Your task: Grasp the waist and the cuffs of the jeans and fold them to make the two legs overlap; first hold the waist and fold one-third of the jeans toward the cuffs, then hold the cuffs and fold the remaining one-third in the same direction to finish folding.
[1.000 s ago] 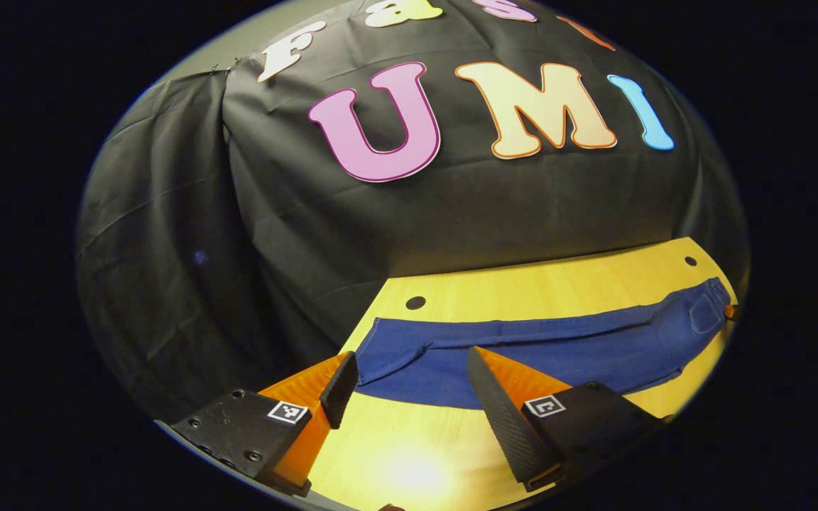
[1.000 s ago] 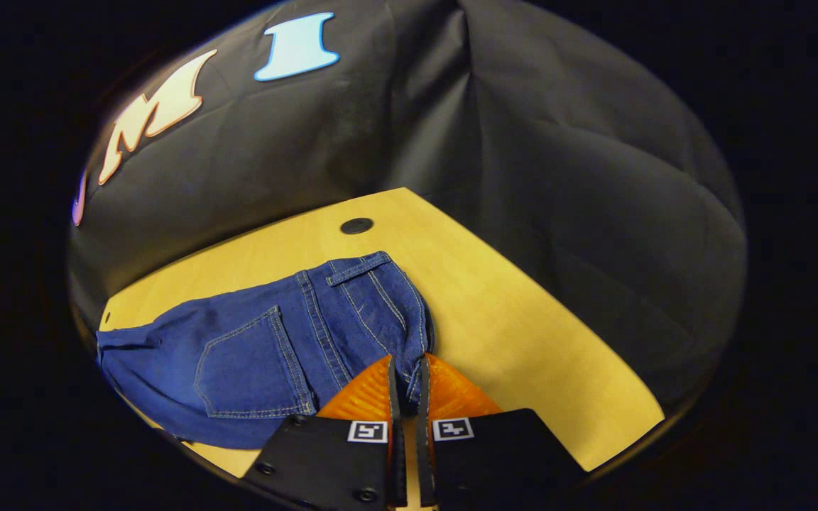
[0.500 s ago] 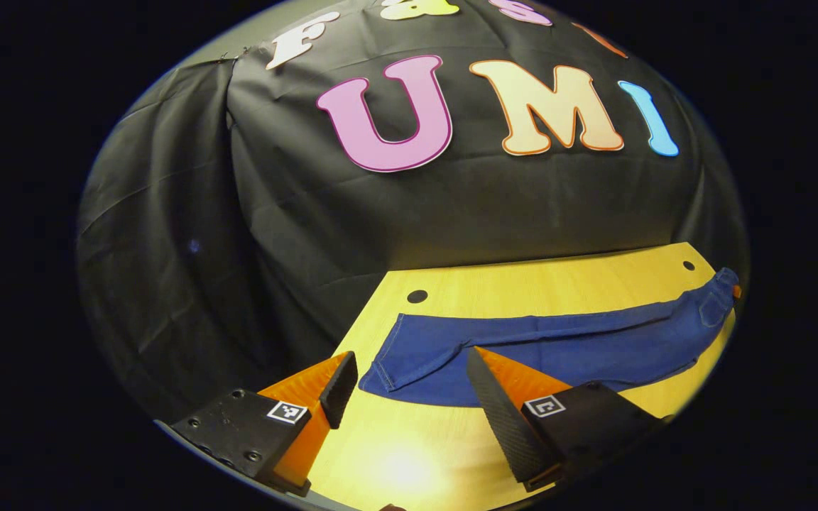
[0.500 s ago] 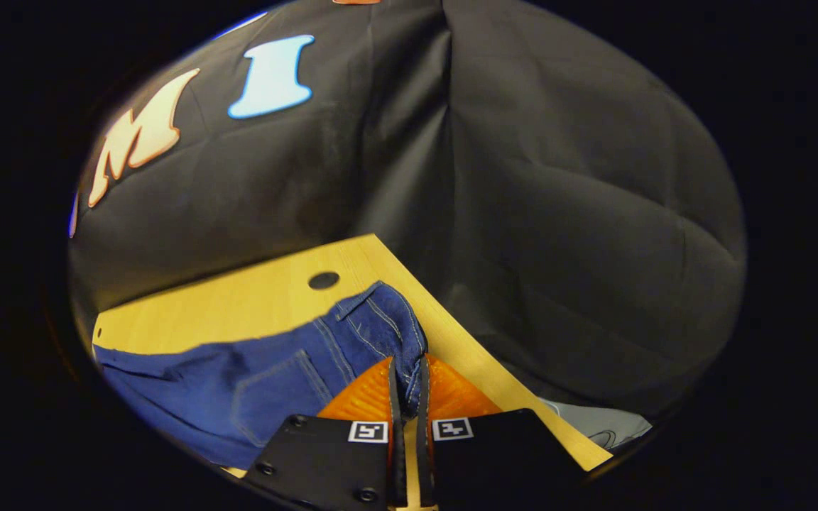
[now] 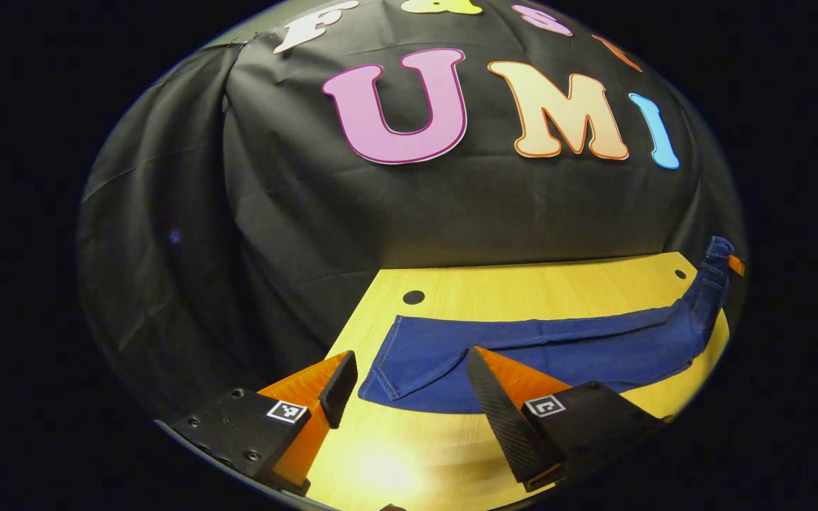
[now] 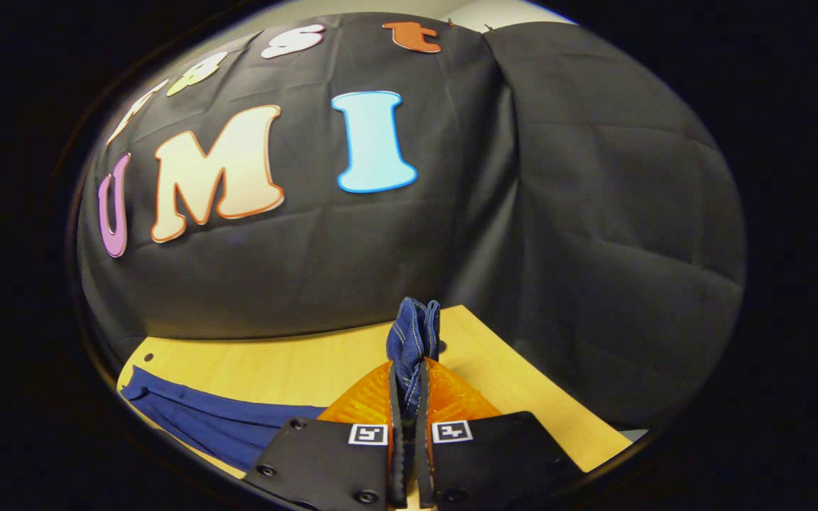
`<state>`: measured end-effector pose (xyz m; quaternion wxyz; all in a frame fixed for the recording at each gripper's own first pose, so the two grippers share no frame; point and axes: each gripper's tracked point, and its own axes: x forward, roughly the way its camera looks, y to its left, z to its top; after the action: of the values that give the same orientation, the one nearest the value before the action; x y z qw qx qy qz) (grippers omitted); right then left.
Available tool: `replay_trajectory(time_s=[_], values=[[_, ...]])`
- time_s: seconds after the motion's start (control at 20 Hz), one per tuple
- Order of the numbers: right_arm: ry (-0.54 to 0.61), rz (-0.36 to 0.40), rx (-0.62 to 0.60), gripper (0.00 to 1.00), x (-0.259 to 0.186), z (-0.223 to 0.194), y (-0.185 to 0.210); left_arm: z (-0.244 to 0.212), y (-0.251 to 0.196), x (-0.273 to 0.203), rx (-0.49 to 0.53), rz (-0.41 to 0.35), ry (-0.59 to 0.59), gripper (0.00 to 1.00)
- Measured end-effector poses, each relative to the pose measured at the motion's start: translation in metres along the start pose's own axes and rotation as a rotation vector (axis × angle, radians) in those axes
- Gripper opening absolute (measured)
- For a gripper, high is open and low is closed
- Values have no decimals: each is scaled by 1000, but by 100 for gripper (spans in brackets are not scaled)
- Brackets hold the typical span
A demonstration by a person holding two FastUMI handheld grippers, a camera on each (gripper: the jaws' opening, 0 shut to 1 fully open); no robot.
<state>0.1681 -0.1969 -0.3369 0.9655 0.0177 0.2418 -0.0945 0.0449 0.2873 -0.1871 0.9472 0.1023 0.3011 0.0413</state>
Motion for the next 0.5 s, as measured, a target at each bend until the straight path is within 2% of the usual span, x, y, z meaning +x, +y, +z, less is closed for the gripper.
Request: replay_trajectory(time_s=[0.5], values=[[-81,138,-6,8,-16,13,8,-18,60,31,-23,-58,29,95]])
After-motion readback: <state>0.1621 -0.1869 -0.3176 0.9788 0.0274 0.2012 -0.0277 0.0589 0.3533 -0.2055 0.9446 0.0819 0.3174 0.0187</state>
